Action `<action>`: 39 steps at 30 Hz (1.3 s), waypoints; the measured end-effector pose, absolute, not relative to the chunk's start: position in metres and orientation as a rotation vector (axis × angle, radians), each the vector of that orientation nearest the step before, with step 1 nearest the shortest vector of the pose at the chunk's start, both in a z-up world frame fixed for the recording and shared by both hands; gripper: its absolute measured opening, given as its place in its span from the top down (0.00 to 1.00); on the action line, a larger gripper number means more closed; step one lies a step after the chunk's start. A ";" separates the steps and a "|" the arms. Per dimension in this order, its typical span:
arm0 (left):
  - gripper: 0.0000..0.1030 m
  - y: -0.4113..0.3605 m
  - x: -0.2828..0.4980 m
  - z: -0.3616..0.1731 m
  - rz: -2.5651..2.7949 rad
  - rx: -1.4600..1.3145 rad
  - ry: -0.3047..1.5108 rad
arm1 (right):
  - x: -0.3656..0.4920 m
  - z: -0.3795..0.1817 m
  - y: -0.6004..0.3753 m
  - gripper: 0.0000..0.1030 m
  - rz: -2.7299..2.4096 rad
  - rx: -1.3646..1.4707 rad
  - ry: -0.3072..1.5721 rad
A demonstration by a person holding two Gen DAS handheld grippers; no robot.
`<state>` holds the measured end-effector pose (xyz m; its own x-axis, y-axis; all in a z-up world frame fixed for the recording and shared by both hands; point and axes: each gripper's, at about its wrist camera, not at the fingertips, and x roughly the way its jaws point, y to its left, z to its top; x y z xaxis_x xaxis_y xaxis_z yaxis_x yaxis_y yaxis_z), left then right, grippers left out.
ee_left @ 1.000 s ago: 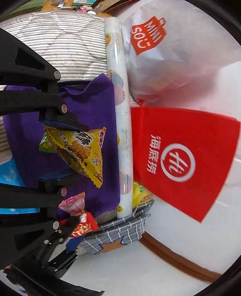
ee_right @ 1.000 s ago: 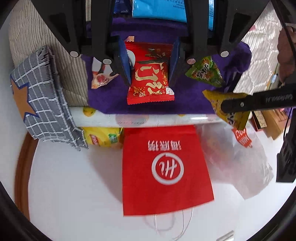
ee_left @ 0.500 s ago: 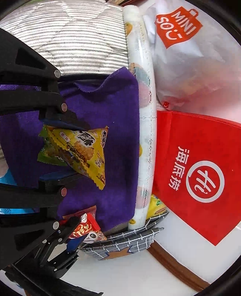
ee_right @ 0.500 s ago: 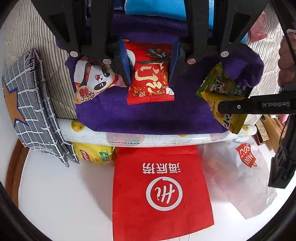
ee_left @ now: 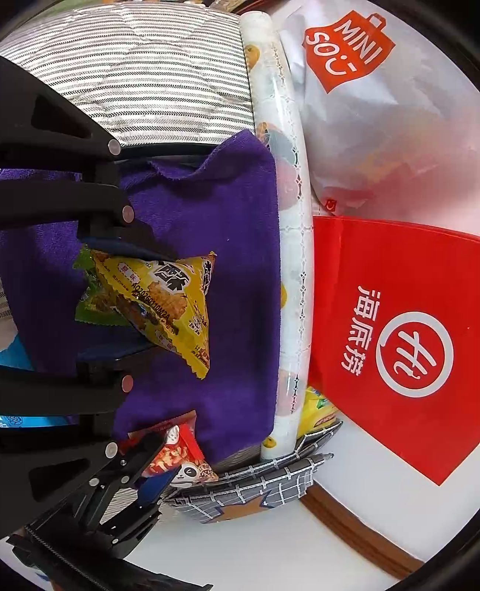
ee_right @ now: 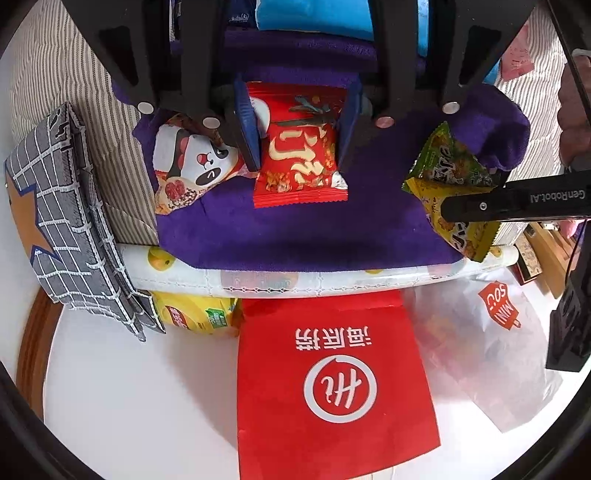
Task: Organize snacks
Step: 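Carry the yellow bag and red packet over the purple towel, then open the left tool to drop the yellow bag while the right tool drops the red packet, then grasp the small blue barcode packet with the right tool while the left tool approaches the pink candy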
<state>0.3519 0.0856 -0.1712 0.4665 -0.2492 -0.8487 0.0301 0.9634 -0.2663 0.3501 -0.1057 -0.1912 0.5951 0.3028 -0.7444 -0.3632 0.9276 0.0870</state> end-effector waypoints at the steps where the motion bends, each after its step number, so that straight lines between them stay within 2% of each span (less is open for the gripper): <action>1: 0.61 0.086 0.352 -0.171 -0.172 -0.225 1.076 | 0.349 -0.191 -0.105 0.55 0.394 -0.075 0.846; 3: 0.55 0.084 0.352 -0.171 -0.172 -0.221 1.082 | 0.347 -0.189 -0.106 0.40 0.401 -0.075 0.834; 7: 0.46 0.081 0.346 -0.168 -0.182 -0.217 1.075 | 0.342 -0.181 -0.111 0.35 0.382 -0.062 0.816; 10: 0.38 0.079 0.336 -0.159 -0.192 -0.228 1.050 | 0.335 -0.174 -0.119 0.27 0.354 -0.044 0.818; 14: 0.34 0.074 0.320 -0.146 -0.197 -0.219 1.035 | 0.317 -0.163 -0.132 0.20 0.285 -0.060 0.803; 22: 0.26 0.064 0.278 -0.124 -0.138 -0.185 1.013 | 0.272 -0.139 -0.166 0.15 0.079 -0.109 0.749; 34: 0.25 0.073 0.196 -0.105 -0.218 -0.284 0.891 | 0.211 -0.145 -0.216 0.15 0.075 -0.120 0.787; 39: 0.25 0.076 0.175 -0.111 -0.184 -0.251 0.918 | 0.200 -0.159 -0.229 0.16 0.143 -0.042 0.835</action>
